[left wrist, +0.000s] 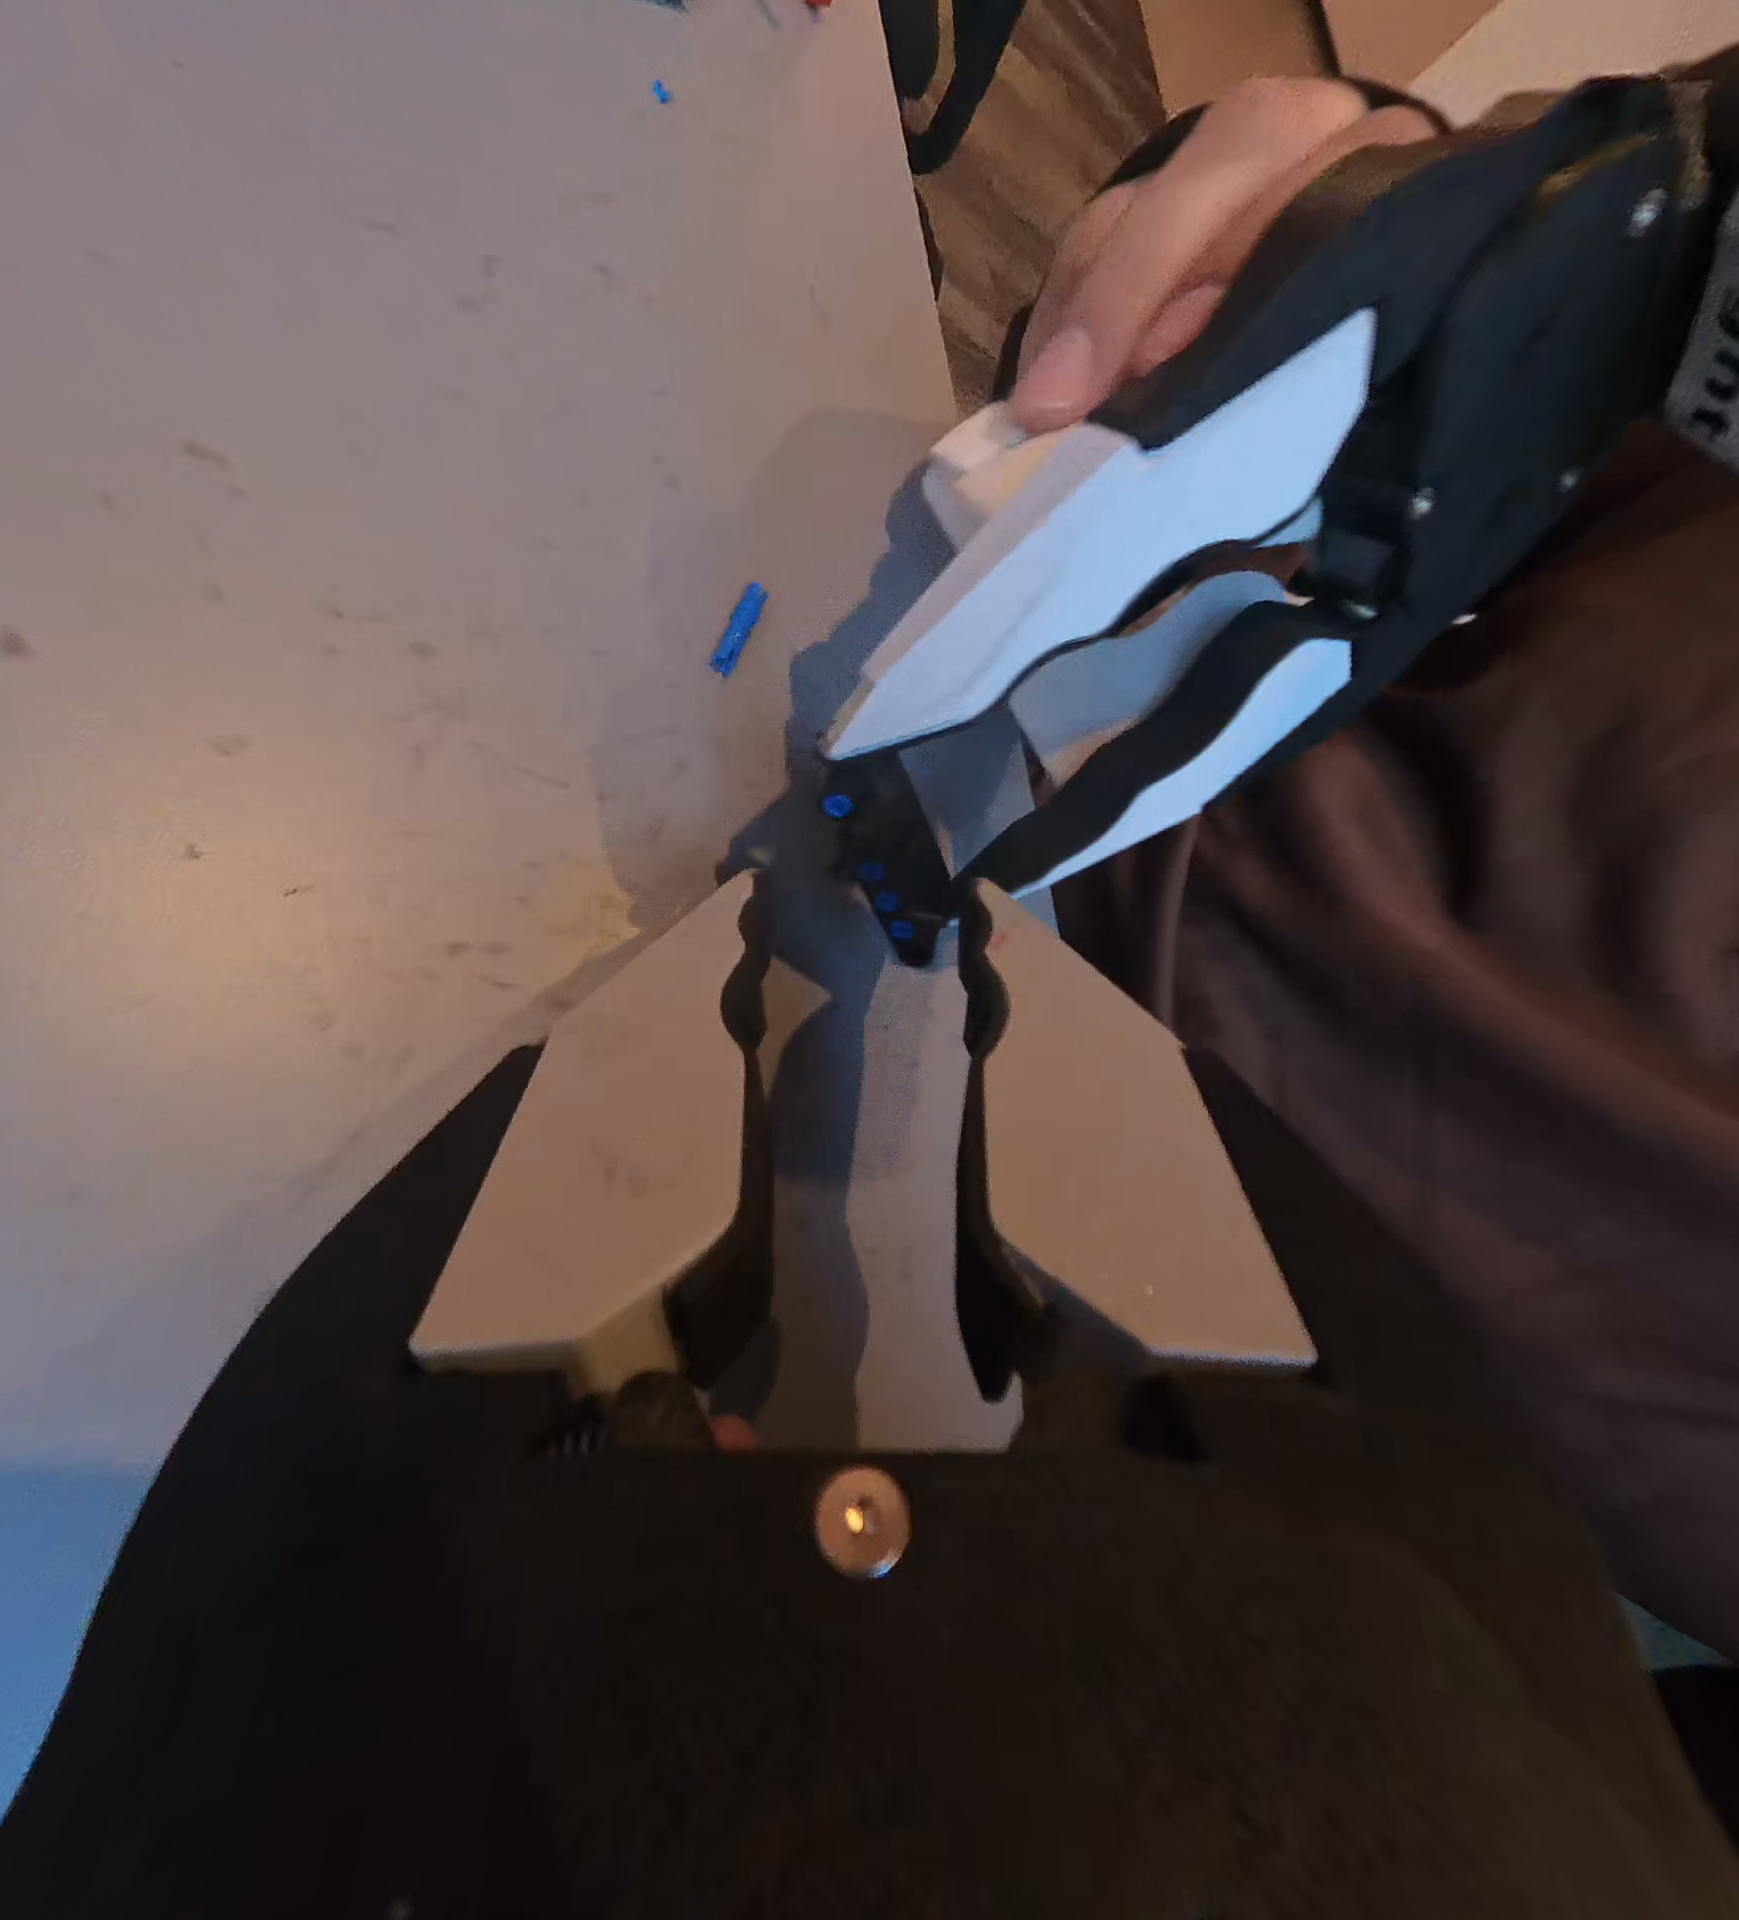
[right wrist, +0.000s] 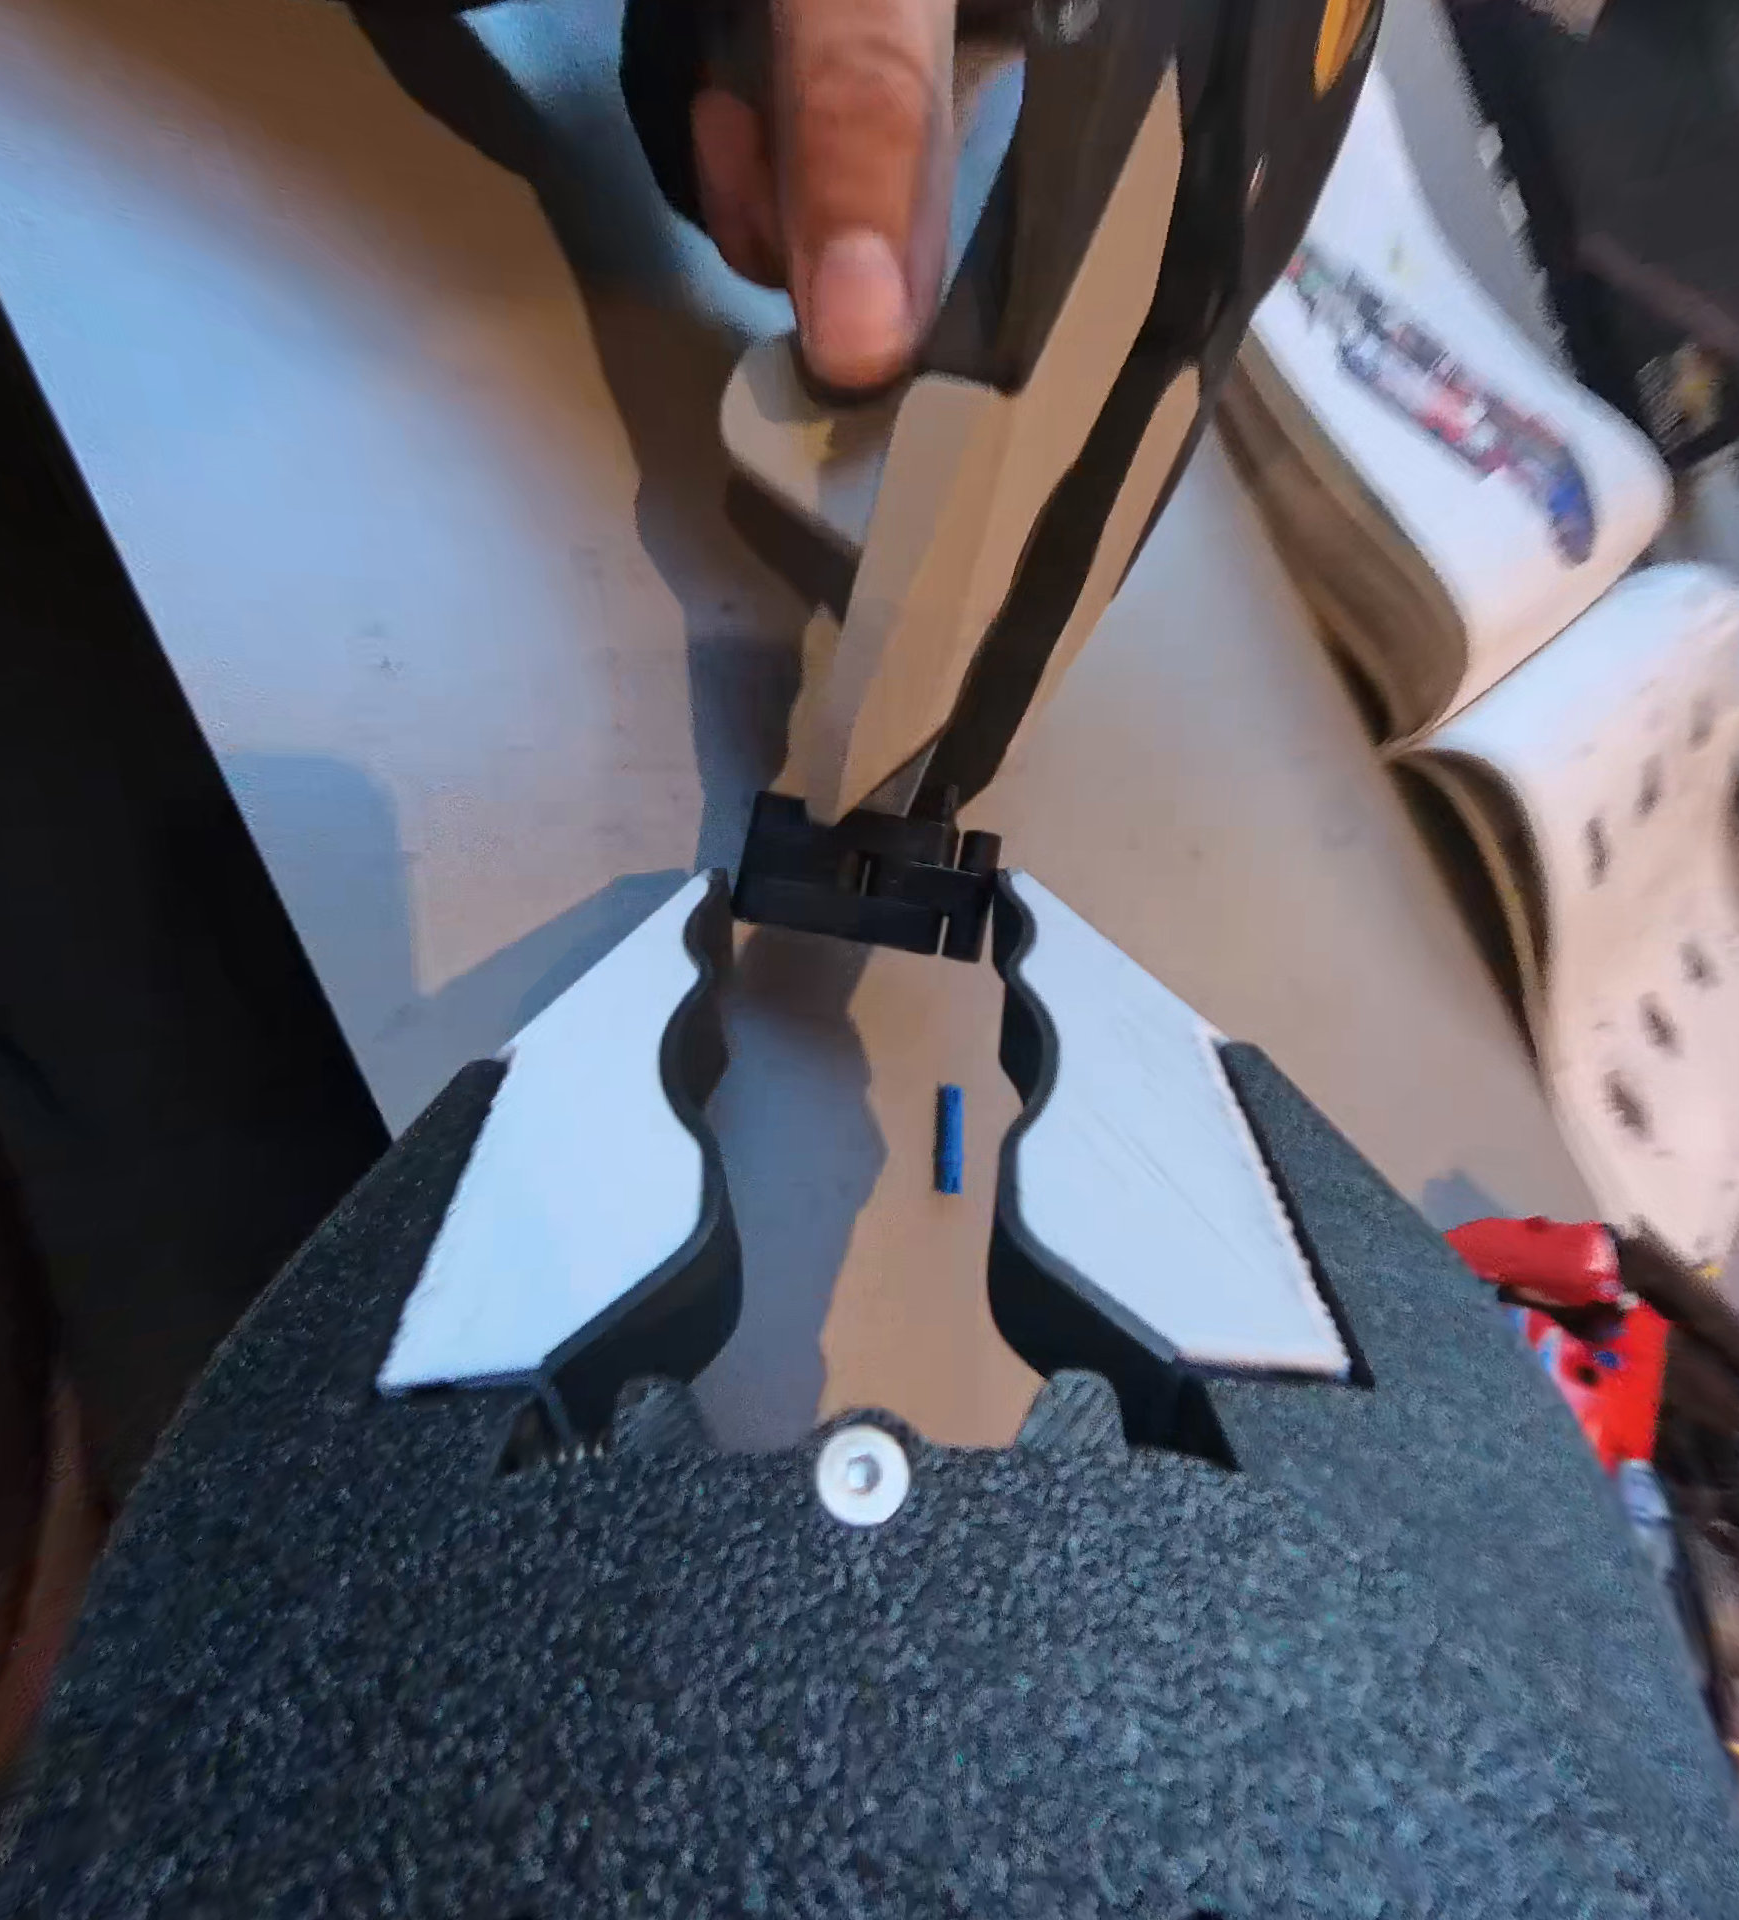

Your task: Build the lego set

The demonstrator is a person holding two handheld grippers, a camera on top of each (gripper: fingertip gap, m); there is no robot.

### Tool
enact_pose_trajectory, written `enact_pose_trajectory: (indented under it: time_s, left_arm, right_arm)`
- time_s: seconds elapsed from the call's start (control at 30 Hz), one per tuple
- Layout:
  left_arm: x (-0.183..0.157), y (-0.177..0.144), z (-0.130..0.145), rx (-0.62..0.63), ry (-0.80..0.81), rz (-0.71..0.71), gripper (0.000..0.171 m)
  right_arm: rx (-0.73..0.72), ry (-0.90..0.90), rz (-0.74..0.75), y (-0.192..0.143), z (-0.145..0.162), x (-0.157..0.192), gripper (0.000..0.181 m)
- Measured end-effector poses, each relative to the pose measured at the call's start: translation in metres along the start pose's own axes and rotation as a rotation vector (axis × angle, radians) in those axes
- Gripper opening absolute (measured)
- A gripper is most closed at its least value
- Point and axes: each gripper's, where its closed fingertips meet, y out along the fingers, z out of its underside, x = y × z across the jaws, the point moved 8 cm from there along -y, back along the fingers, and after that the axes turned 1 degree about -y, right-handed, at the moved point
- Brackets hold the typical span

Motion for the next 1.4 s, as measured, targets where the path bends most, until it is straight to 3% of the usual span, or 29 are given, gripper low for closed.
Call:
enact_pose_trajectory:
  time_s: [0.07, 0.13, 0.2, 0.33, 0.4, 0.53, 0.67, 0.77, 0.9, 1.0, 1.13, 1.27, 1.4]
  left_arm:
    - [-0.002, 0.002, -0.001, 0.001, 0.019, 0.003, 0.028]
    - [-0.009, 0.004, -0.004, -0.013, 0.059, 0.042, 0.008]
    - [-0.012, 0.004, -0.005, -0.007, 0.138, 0.006, 0.005]
    - [-0.018, 0.001, -0.011, -0.017, 0.442, -0.195, 0.005]
    - [-0.032, 0.004, -0.009, -0.029, 0.646, -0.216, 0.005]
    - [-0.041, 0.009, -0.003, -0.044, 0.900, -0.352, 0.005]
    - [-0.035, 0.009, 0.001, 0.012, 0.867, -0.345, 0.006]
    - [-0.029, 0.007, 0.005, 0.054, 0.844, -0.368, 0.017]
    - [-0.019, 0.006, 0.010, 0.155, 0.843, -0.459, 0.017]
    - [-0.013, 0.012, 0.014, 0.219, 0.855, -0.512, 0.013]
    - [-0.011, 0.004, 0.013, 0.208, 0.820, -0.523, 0.016]
    - [-0.012, -0.009, 0.010, 0.118, 0.752, -0.477, 0.022]
    - [-0.022, -0.006, 0.009, 0.068, 0.698, -0.333, 0.036]
  right_arm:
    - [-0.041, -0.051, 0.032, -0.004, -0.005, 0.002, 0.050]
    - [-0.069, -0.060, 0.041, -0.005, -0.007, 0.001, 0.044]
    - [-0.112, -0.031, 0.032, -0.008, -0.007, -0.001, 0.040]
    - [-0.191, 0.155, -0.024, -0.017, 0.001, -0.018, 0.046]
    - [-0.248, 0.234, -0.067, -0.022, 0.004, -0.025, 0.044]
    - [-0.288, 0.218, -0.172, -0.023, 0.008, -0.020, 0.008]
    - [-0.187, 0.075, -0.090, -0.019, 0.010, -0.011, 0.007]
    - [-0.113, -0.046, -0.035, -0.015, 0.008, -0.001, 0.007]
    - [-0.054, -0.114, -0.061, -0.001, 0.001, 0.019, 0.013]
    - [-0.076, -0.064, -0.117, 0.009, -0.005, 0.028, 0.022]
    - [-0.127, 0.056, -0.118, -0.007, -0.001, 0.006, 0.025]
    - [-0.105, 0.277, -0.143, -0.026, 0.030, -0.028, 0.028]
    - [0.003, 0.369, -0.184, -0.023, 0.065, -0.035, 0.027]
